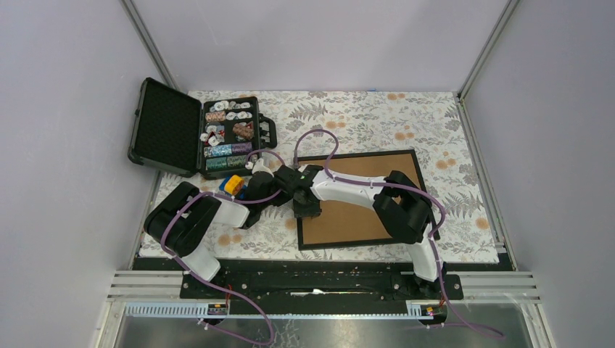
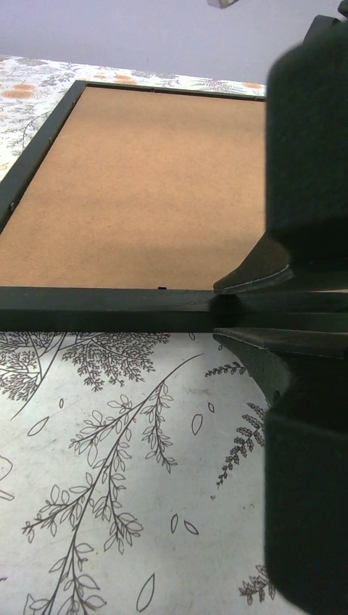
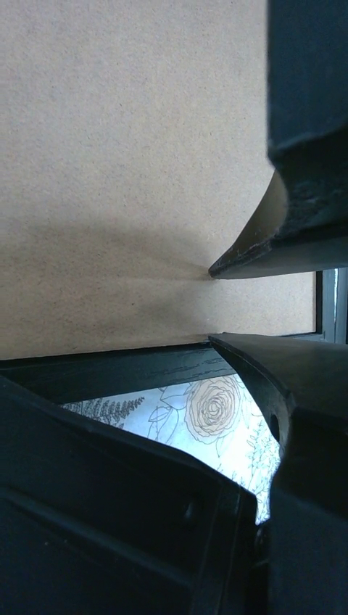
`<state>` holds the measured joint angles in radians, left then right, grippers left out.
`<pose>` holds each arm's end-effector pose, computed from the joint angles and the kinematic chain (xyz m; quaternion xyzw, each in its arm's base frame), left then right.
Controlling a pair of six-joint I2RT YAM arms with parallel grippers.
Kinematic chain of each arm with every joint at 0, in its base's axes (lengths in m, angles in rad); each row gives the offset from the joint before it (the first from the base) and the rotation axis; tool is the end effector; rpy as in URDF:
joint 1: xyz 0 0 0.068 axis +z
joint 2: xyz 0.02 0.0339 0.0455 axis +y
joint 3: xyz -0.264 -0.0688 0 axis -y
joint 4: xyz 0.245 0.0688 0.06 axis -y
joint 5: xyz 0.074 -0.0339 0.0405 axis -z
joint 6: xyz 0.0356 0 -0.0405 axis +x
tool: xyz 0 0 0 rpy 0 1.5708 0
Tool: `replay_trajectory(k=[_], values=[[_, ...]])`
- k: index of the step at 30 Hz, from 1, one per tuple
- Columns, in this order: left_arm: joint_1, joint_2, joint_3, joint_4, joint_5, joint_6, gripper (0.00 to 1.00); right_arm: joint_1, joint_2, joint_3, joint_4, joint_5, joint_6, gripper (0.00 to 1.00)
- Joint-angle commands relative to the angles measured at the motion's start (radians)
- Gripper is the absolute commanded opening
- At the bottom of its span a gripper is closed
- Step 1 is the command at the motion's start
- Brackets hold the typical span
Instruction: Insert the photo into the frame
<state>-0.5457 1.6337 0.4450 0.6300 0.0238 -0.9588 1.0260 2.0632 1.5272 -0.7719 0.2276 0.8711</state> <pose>0.2359 -0.1443 0.1139 -0.1737 0.8572 -0.3388 0.3468 0.2216 0.3502 0.1677 -0.0614 0.9832 0.0402 0.1674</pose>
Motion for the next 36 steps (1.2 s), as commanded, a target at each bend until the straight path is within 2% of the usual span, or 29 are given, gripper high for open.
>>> replay_trajectory(k=[1, 11, 13, 16, 20, 26, 28, 36], values=[[0.002, 0.060, -0.035, -0.248, -0.061, 0.051, 0.00, -0.003, 0.121, -0.061, -0.150, 0.145, -0.013, 0.39], [0.001, 0.060, -0.034, -0.249, -0.061, 0.052, 0.00, -0.001, 0.151, -0.072, -0.149, 0.139, -0.015, 0.39], [0.001, 0.058, -0.034, -0.252, -0.064, 0.053, 0.00, -0.003, 0.131, -0.100, -0.104, 0.098, -0.021, 0.40], [0.001, 0.060, -0.033, -0.252, -0.064, 0.052, 0.00, -0.038, 0.050, -0.191, 0.048, -0.039, -0.032, 0.42], [0.001, 0.063, -0.031, -0.254, -0.064, 0.055, 0.00, -0.048, -0.053, -0.211, 0.077, -0.026, -0.042, 0.48], [0.001, 0.060, -0.034, -0.250, -0.061, 0.052, 0.00, -0.047, -0.042, -0.214, 0.130, -0.116, -0.061, 0.54], [0.001, 0.058, -0.035, -0.248, -0.060, 0.053, 0.00, -0.045, -0.039, -0.229, 0.166, -0.155, -0.063, 0.59], [0.002, 0.058, -0.037, -0.245, -0.059, 0.051, 0.00, -0.042, -0.012, -0.202, 0.114, -0.105, -0.060, 0.61]])
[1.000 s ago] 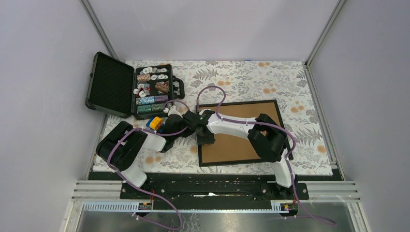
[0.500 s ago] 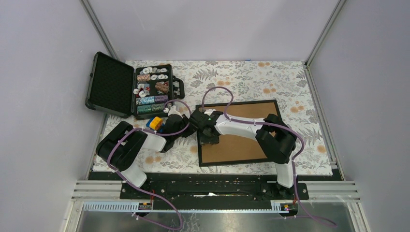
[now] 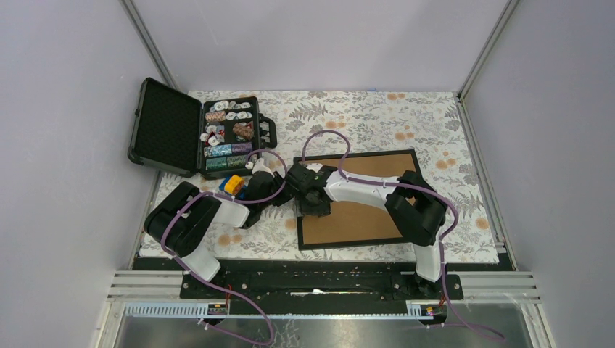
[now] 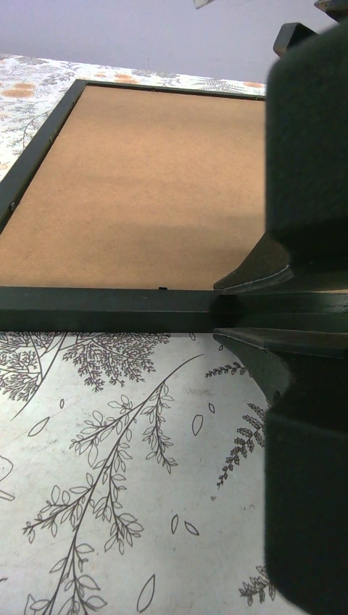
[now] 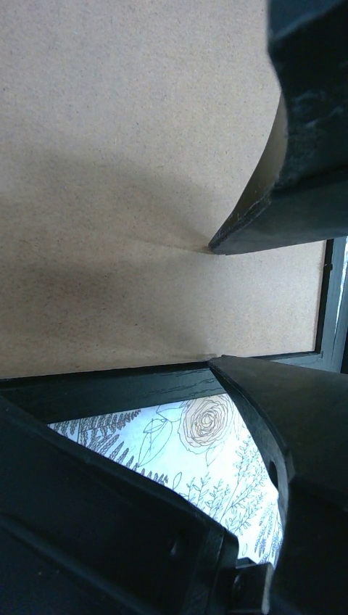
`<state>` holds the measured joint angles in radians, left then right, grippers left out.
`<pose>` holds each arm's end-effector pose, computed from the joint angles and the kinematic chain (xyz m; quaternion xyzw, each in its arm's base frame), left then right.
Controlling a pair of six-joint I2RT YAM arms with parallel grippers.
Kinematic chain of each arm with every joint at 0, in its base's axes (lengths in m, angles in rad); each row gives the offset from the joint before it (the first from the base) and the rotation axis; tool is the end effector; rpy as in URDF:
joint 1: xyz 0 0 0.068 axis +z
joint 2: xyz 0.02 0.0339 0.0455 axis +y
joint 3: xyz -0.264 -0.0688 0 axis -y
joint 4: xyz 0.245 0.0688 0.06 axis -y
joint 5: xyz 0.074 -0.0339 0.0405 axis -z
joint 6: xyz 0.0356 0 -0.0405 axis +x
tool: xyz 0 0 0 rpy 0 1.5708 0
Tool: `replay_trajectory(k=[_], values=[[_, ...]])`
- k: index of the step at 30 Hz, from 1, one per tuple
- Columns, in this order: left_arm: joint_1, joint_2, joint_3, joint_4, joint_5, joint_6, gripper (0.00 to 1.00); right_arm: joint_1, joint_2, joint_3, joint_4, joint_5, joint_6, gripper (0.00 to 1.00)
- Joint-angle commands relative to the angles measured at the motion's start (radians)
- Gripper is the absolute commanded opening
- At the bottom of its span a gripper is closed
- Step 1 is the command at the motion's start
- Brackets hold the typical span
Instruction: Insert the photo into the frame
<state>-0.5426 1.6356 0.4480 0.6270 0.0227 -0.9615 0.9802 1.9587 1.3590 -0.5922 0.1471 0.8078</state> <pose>0.2369 -0.1438 0.1139 -0.1766 0.8571 -0.3378 0.3466 0.2251 0.3263 0.1677 -0.0705 0.9770 0.1012 0.1739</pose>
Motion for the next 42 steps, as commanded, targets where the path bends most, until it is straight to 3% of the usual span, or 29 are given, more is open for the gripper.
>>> replay_trajectory(k=[1, 20, 32, 37, 42], values=[[-0.002, 0.056, -0.040, -0.242, -0.058, 0.053, 0.00, 0.008, 0.101, -0.020, -0.090, -0.008, 0.004, 0.61], [-0.001, 0.055, -0.042, -0.242, -0.059, 0.054, 0.00, 0.075, 0.246, 0.079, -0.277, 0.164, 0.047, 0.61], [-0.002, 0.054, -0.040, -0.245, -0.061, 0.057, 0.00, 0.119, 0.259, -0.034, -0.242, 0.153, 0.105, 0.59], [-0.002, 0.059, -0.037, -0.245, -0.060, 0.055, 0.00, 0.129, 0.217, -0.075, -0.194, 0.119, 0.063, 0.60], [-0.002, 0.054, -0.040, -0.245, -0.060, 0.058, 0.00, 0.136, 0.216, -0.040, -0.222, 0.155, -0.084, 0.60]])
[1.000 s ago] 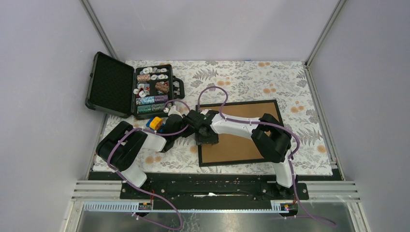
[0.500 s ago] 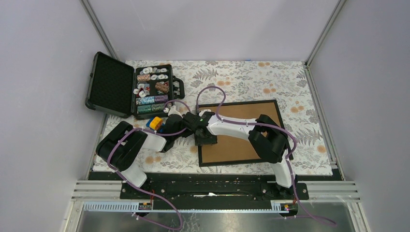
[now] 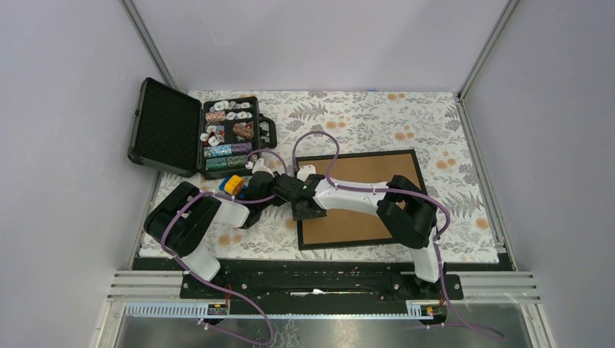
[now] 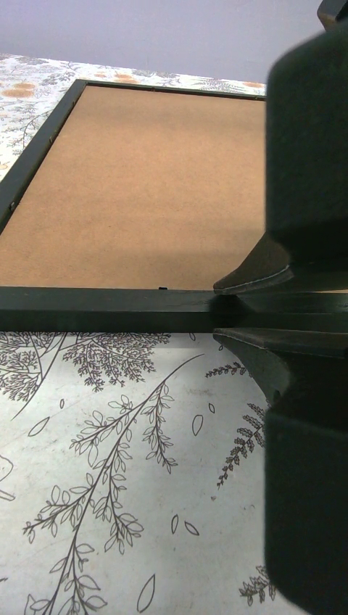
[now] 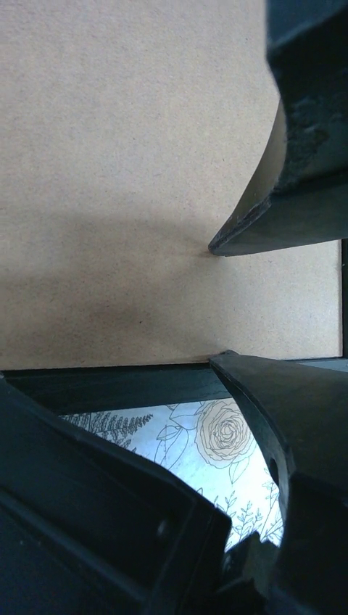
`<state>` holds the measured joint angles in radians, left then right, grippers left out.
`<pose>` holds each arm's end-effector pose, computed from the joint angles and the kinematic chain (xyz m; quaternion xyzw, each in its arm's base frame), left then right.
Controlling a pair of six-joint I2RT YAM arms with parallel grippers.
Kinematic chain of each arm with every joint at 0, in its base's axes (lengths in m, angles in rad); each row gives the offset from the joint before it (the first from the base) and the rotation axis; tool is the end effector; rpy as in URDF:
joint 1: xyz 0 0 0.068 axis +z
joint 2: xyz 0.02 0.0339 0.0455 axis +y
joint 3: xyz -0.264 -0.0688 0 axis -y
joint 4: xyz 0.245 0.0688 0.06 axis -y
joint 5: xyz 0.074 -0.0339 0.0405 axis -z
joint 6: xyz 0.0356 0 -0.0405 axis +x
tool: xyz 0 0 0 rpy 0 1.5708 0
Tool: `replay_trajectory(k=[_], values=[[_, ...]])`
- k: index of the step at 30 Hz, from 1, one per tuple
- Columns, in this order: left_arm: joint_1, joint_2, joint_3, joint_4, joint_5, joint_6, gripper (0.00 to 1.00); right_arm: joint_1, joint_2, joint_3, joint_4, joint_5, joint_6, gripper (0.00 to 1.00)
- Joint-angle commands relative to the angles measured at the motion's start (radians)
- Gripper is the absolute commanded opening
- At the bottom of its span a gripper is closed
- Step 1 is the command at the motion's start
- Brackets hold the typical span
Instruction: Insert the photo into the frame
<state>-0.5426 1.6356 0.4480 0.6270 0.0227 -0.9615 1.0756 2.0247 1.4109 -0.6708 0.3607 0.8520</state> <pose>0.2369 -0.1438 0.1139 -0.1766 0.8571 -0.3378 0.3466 0.2016 0.3468 0.1558 -0.0832 0.9705 0.0140 0.2258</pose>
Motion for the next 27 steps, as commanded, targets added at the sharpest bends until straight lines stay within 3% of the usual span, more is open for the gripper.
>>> replay_trajectory(k=[1, 6, 15, 27], values=[[-0.001, 0.052, -0.040, -0.246, -0.062, 0.058, 0.00, 0.044, 0.148, -0.094, -0.138, -0.060, -0.154, 0.60], [-0.002, 0.055, -0.041, -0.244, -0.058, 0.057, 0.00, 0.008, 0.119, -0.118, -0.078, -0.122, -0.170, 0.61], [-0.001, 0.053, -0.042, -0.247, -0.060, 0.060, 0.00, -0.124, -0.086, -0.237, 0.130, -0.233, -0.017, 0.61], [0.000, 0.056, -0.040, -0.242, -0.056, 0.058, 0.00, -0.083, -0.059, -0.223, 0.042, -0.217, -0.117, 0.64]])
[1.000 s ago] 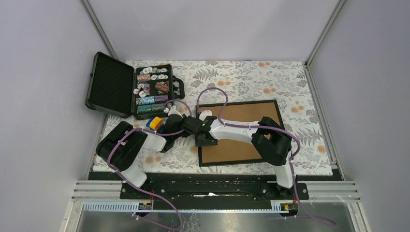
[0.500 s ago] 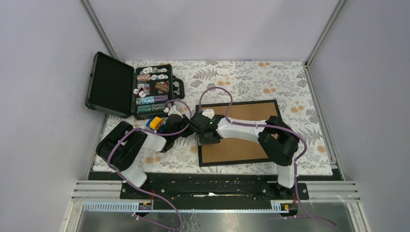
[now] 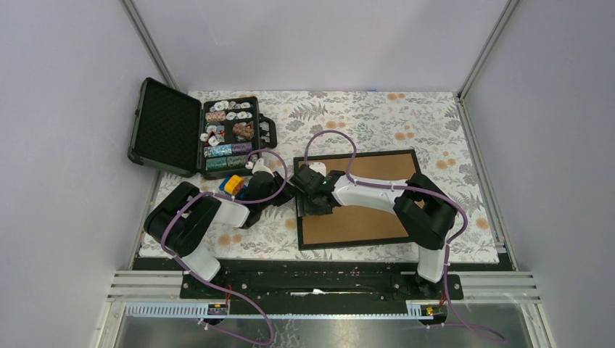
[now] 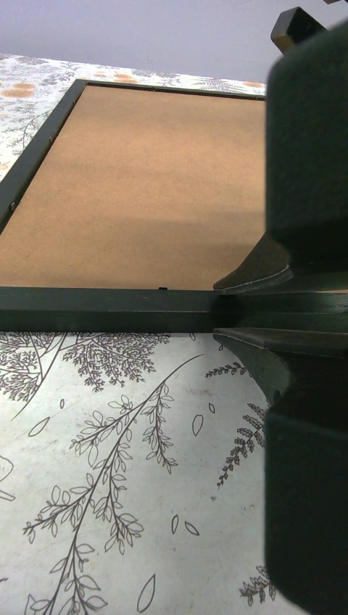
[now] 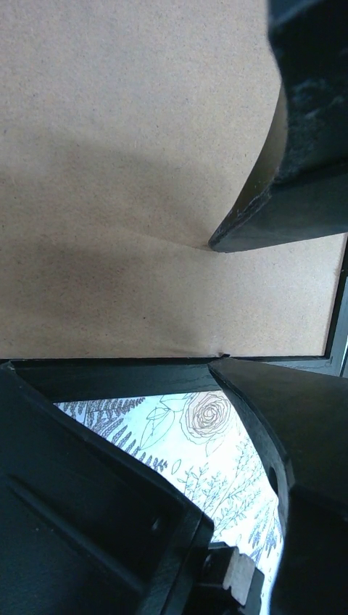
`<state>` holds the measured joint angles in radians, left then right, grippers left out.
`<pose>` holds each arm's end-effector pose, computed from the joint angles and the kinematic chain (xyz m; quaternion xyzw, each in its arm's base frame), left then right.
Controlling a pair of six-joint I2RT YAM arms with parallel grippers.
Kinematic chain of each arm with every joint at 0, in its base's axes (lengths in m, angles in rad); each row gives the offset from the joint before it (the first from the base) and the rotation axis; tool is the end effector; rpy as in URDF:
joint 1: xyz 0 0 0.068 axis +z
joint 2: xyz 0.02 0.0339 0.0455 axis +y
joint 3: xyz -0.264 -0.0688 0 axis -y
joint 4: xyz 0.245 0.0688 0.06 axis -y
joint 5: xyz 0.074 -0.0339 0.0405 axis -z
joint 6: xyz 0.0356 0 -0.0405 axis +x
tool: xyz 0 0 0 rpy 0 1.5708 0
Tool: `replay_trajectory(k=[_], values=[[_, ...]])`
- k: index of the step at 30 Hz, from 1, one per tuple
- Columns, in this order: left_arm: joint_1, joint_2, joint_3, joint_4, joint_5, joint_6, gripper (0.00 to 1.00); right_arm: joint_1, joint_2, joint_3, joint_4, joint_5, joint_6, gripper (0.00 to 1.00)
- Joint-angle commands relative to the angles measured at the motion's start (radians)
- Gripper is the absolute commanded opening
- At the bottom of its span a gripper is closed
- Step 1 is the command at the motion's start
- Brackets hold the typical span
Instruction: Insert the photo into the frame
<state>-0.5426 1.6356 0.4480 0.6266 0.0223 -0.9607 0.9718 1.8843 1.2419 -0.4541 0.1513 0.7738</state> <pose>0.2369 -0.1438 0.1138 -0.1763 0.8572 -0.3374 0.3467 0.2206 0.3136 0.1687 -0.0781 0.9662 0.1323 0.2068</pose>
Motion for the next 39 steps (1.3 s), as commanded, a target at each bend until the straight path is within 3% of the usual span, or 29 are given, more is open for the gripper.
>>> replay_trajectory(k=[1, 20, 39], values=[[0.000, 0.058, -0.040, -0.243, -0.056, 0.058, 0.00, 0.021, 0.079, -0.056, -0.175, -0.016, -0.044, 0.65], [0.000, 0.059, -0.036, -0.247, -0.058, 0.057, 0.00, 0.031, 0.156, 0.027, -0.301, 0.005, -0.146, 0.61], [0.000, 0.060, -0.037, -0.246, -0.059, 0.056, 0.00, 0.061, 0.235, 0.082, -0.331, 0.035, -0.074, 0.63]])
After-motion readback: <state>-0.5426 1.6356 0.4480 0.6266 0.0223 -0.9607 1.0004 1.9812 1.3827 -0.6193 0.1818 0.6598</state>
